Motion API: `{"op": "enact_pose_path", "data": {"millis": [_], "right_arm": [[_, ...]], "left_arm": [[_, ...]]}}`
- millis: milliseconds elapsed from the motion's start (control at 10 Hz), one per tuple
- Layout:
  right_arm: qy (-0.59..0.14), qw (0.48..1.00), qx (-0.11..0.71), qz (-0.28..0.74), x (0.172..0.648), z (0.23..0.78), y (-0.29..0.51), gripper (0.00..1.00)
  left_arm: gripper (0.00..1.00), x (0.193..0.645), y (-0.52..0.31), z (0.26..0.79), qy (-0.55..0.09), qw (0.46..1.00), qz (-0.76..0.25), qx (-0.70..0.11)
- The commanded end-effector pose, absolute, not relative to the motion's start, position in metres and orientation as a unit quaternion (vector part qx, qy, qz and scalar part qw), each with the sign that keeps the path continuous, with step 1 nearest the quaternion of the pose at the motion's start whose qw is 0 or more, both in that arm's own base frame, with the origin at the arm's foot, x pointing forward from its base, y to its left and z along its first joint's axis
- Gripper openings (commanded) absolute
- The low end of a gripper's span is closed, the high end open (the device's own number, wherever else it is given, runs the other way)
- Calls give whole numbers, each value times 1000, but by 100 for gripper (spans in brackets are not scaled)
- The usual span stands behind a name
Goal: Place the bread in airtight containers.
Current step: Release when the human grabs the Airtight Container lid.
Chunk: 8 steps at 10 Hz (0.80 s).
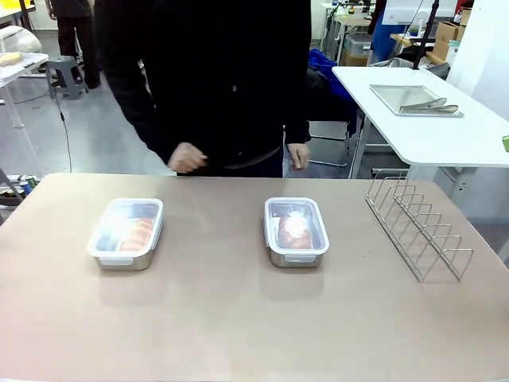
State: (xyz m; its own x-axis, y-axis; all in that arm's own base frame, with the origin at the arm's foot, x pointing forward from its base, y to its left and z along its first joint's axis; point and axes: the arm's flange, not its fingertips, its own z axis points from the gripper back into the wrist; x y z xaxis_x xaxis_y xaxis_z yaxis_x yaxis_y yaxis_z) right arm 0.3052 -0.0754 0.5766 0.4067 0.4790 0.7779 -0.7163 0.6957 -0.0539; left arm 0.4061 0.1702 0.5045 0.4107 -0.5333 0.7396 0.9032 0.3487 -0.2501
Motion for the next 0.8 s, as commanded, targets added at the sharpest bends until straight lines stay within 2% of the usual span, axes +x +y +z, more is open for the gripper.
{"op": "enact_pose_path", "data": {"millis": [0,700], "right_arm": [[-405,827,143,363,305,578,-74,100],[-405,827,143,363,305,578,-74,100]], "left_arm": [[100,404,168,507,-281,769,-470,-330],[100,404,168,507,-281,769,-470,-330]]}}
